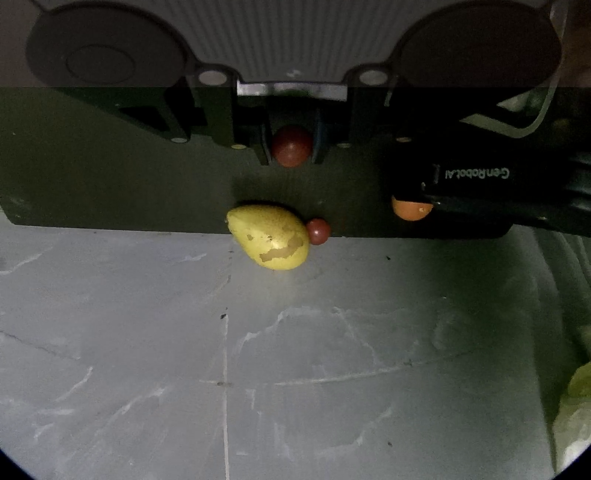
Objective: Organize fruits
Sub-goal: 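Grasp the tangerine with the left tool while the right tool grasps a cherry tomato, then carry the tangerine with the left tool while the right tool carries the cherry tomato over the tray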
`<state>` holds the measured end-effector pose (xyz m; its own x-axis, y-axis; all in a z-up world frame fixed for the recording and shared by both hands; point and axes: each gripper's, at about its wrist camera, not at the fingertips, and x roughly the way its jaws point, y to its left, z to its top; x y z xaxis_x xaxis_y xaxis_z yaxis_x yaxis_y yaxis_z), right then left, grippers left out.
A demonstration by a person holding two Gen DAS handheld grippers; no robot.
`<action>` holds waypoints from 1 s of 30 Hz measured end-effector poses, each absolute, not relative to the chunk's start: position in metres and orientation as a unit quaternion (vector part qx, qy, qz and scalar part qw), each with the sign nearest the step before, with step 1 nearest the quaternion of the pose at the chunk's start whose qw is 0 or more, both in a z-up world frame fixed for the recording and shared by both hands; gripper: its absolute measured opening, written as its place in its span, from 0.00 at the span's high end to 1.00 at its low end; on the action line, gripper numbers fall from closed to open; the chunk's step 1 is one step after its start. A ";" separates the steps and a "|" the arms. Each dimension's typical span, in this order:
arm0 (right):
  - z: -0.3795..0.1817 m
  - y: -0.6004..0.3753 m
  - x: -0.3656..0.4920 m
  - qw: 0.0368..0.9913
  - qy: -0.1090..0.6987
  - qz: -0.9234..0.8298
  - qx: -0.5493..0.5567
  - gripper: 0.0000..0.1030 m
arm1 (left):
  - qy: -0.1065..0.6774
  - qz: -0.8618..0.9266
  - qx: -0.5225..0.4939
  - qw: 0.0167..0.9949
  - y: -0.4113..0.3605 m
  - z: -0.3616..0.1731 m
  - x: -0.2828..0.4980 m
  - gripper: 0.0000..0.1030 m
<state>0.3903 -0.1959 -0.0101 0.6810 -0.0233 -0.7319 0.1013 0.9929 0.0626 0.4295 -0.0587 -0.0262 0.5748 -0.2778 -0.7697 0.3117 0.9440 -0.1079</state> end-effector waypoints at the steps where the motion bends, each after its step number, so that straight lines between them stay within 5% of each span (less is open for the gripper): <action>1: -0.007 -0.195 0.386 0.916 0.396 -0.036 0.049 0.76 | 0.430 -0.168 0.020 0.887 -0.058 -0.025 0.426 0.68; 30: 0.032 -0.158 0.239 0.907 0.399 -0.102 0.084 0.75 | 0.422 -0.286 0.066 0.858 -0.075 -0.018 0.339 0.68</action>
<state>0.2393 -0.1581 0.0316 0.6603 -0.1186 -0.7416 0.2533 0.9648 0.0712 0.3395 -0.0747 -0.0177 0.4806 -0.4346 -0.7617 0.5466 0.8276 -0.1273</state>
